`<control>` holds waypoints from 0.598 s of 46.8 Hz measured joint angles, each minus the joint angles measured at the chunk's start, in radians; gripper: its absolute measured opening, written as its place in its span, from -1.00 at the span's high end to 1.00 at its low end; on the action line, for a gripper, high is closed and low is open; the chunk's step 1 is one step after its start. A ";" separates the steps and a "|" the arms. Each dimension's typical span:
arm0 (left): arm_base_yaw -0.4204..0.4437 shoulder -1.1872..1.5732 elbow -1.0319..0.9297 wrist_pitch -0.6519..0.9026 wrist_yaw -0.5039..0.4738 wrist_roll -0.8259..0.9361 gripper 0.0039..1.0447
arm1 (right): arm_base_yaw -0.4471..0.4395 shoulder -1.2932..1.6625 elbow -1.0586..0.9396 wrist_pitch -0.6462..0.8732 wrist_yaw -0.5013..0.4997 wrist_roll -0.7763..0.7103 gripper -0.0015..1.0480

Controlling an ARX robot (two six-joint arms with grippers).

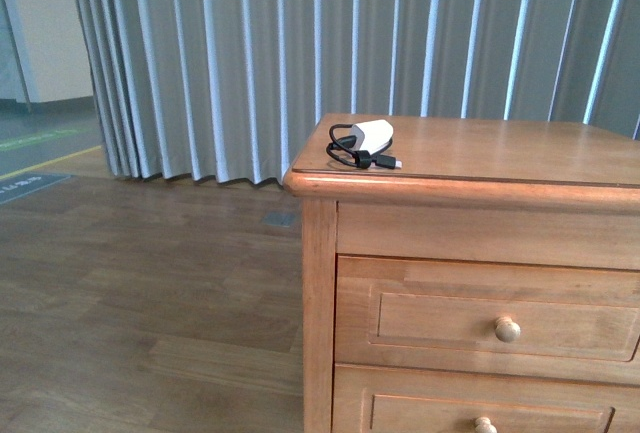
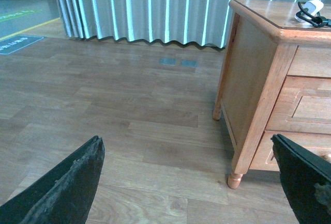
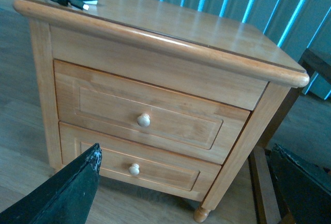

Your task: Put charger into drawer

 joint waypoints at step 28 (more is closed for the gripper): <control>0.000 0.000 0.000 0.000 0.000 0.000 -0.89 | 0.095 1.283 0.476 0.488 -0.023 0.011 -0.84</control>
